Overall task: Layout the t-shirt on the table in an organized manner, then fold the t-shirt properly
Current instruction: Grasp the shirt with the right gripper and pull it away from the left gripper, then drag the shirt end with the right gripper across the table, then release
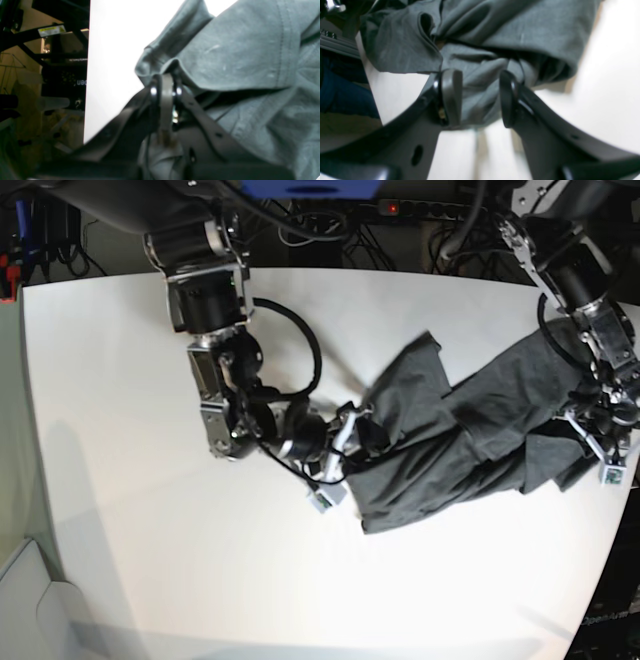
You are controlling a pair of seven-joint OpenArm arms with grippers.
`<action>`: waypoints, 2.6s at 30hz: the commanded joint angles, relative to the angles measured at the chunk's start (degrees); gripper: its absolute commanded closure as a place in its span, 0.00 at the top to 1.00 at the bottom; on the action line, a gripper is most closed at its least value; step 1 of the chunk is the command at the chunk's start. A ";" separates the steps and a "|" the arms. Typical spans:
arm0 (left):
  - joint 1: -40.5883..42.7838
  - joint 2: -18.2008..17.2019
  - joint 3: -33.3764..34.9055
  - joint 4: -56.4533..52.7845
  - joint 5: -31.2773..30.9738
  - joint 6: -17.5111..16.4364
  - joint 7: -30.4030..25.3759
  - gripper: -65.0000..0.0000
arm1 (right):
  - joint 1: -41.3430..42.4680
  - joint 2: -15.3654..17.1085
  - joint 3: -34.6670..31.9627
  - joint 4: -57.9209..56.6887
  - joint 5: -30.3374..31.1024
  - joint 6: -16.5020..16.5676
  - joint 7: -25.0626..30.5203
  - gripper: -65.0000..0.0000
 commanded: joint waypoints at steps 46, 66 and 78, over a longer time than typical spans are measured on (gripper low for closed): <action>2.59 14.29 9.75 13.39 -0.53 0.18 3.82 0.01 | -2.99 15.81 -0.03 -1.70 1.26 -17.70 24.04 0.39; 6.81 11.74 8.52 18.75 -0.88 -0.35 3.82 0.01 | -5.37 15.81 -3.11 4.63 1.17 -19.55 24.30 0.39; 8.92 13.59 8.61 19.10 -1.06 -0.44 3.55 0.01 | -1.23 12.73 -9.70 -5.48 1.17 -19.46 24.30 0.39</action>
